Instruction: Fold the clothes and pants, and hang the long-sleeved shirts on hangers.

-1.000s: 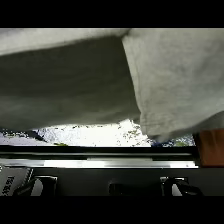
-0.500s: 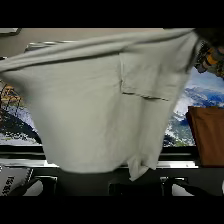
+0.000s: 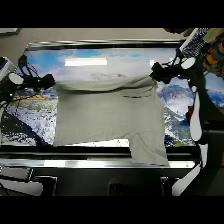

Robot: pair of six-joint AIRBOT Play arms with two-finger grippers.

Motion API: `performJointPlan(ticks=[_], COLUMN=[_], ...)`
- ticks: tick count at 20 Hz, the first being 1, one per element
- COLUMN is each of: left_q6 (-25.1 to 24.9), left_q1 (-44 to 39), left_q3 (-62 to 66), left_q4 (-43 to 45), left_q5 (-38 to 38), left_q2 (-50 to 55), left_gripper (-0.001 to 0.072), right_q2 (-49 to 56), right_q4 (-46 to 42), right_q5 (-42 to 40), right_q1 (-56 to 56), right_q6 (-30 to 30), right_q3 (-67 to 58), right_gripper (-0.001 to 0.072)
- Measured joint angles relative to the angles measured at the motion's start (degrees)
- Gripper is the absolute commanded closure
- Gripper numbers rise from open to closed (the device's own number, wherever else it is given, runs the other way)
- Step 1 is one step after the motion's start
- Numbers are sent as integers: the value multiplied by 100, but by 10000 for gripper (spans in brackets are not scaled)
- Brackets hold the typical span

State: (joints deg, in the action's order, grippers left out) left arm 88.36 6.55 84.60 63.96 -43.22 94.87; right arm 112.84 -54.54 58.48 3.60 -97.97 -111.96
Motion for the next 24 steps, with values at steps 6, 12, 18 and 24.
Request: performJointPlan(ticks=[6,12,18,24], left_q6=[190,293,131,66], left_q1=[-271,348,1300,1888], left_q3=[39,448,205,-1436], left_q4=[-153,-245,101,442], left_q5=[271,-1080,-2900,-3600], left_q2=[452,192,-638,-1729], left_gripper=[384,384,384,385], right_q2=[431,-63,-651,-1539], right_q4=[33,87,35,-83], right_q5=[-699,968,3053,3394], right_q1=[-291,603,1915,2647], right_q6=[-208,382,1532,2269], right_q3=[-9,-20,326,2712], right_gripper=[358,240,240,239])
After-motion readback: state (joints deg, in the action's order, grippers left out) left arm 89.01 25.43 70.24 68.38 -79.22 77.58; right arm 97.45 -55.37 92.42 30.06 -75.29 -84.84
